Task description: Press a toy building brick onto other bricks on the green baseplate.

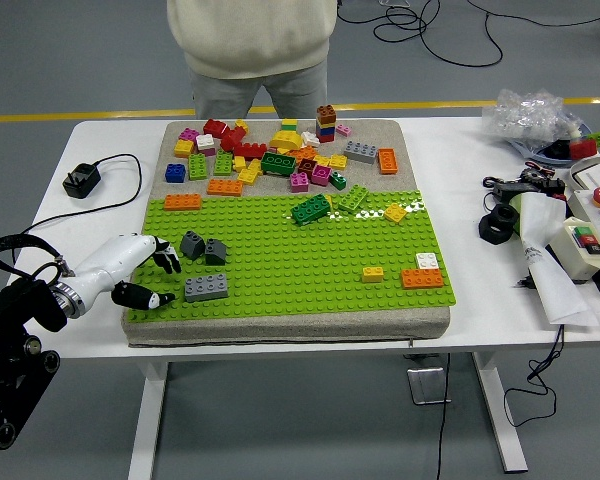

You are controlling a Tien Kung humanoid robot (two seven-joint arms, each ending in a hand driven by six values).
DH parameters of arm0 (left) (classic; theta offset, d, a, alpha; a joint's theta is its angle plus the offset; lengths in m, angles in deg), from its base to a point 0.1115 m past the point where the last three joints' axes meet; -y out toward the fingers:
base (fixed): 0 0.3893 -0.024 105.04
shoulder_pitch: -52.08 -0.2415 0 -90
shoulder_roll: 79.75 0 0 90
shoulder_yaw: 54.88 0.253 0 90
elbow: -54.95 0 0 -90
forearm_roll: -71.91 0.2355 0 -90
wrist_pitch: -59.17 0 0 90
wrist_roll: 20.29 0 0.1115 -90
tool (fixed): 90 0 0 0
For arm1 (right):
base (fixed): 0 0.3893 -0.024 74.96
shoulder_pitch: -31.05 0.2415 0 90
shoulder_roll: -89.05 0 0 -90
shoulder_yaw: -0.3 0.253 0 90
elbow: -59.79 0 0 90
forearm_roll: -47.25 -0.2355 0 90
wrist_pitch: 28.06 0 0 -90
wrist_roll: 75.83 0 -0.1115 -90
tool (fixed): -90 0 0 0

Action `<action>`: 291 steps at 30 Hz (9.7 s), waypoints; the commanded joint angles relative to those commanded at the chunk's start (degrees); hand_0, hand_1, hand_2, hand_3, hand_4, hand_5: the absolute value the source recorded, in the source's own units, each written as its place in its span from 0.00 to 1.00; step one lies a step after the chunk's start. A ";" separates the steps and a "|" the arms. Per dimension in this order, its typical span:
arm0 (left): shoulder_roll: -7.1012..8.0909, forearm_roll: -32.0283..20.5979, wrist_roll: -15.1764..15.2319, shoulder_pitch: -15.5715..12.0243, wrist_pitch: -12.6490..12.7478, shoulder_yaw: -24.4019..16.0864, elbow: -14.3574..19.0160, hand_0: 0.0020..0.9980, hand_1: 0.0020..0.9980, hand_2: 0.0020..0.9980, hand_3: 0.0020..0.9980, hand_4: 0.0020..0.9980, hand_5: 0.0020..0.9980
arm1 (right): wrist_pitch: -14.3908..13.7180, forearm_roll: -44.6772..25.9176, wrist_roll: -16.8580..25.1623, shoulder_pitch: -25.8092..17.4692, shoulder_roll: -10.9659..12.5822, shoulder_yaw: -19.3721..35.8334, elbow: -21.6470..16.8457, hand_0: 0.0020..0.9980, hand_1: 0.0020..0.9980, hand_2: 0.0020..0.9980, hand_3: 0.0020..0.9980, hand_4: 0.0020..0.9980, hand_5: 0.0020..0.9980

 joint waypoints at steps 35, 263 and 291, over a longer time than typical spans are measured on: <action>-2.29 0.00 0.11 1.50 0.90 0.82 -1.40 0.80 0.59 0.52 0.51 0.86 0.07 | -0.05 0.01 -0.10 -0.06 -0.03 -0.14 0.00 0.79 0.73 0.77 0.78 1.00 0.70; -2.92 0.00 -7.82 9.77 -3.44 -11.73 -1.72 0.81 0.70 0.54 0.68 0.91 0.15 | -0.36 -1.21 -0.38 0.44 0.38 -0.40 0.00 0.79 0.72 0.77 0.78 1.00 0.69; -2.60 0.00 -7.86 7.29 -7.13 -13.46 -0.39 0.80 0.69 0.55 0.71 0.93 0.13 | -0.34 -0.65 -0.54 0.52 0.34 -0.76 0.00 0.79 0.72 0.77 0.78 1.00 0.69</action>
